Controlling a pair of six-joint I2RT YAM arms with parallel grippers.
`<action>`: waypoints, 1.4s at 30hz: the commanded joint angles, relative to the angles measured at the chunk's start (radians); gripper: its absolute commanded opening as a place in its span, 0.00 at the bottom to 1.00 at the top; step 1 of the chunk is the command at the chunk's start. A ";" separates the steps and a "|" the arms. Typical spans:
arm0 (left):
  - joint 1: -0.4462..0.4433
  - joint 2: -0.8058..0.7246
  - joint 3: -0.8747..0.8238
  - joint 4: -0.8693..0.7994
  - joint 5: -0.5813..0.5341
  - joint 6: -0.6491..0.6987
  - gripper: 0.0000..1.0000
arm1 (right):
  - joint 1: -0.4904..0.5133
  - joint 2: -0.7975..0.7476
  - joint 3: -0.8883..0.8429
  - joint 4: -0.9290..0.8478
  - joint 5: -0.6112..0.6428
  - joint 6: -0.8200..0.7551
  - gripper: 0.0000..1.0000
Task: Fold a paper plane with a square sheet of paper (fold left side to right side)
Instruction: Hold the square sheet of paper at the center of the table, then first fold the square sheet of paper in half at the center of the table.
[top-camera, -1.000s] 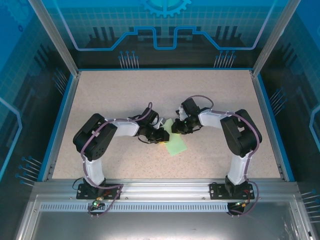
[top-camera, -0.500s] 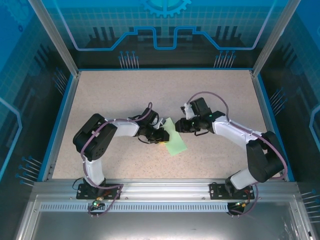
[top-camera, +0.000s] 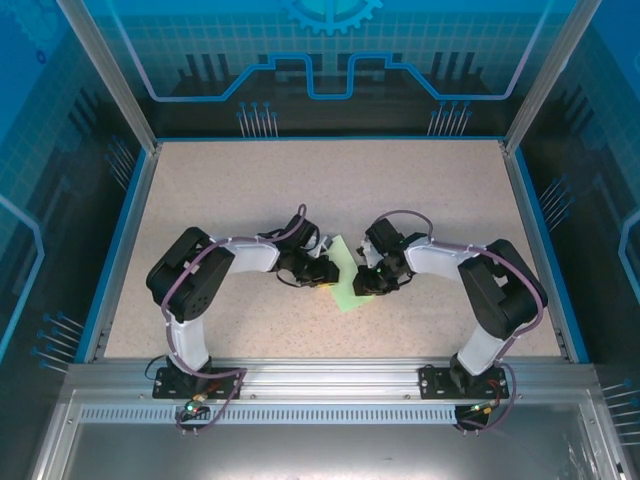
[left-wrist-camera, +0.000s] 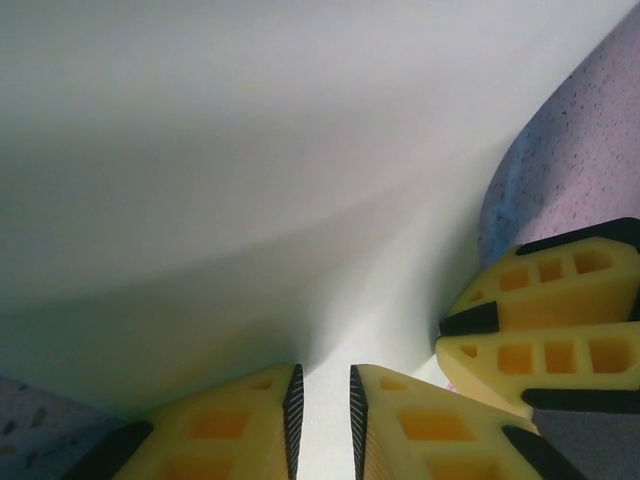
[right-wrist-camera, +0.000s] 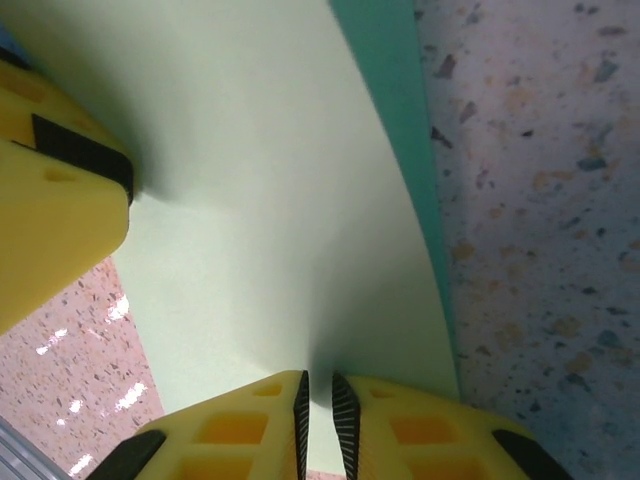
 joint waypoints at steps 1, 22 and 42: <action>0.026 0.024 0.034 -0.092 -0.083 0.070 0.23 | 0.011 0.054 -0.027 -0.081 0.098 -0.015 0.19; 0.226 0.192 0.272 -0.125 -0.061 0.155 0.28 | 0.013 0.036 -0.065 -0.082 0.084 -0.002 0.18; 0.153 -0.026 0.030 0.141 0.154 0.045 0.22 | 0.015 0.040 -0.060 -0.068 0.082 0.014 0.18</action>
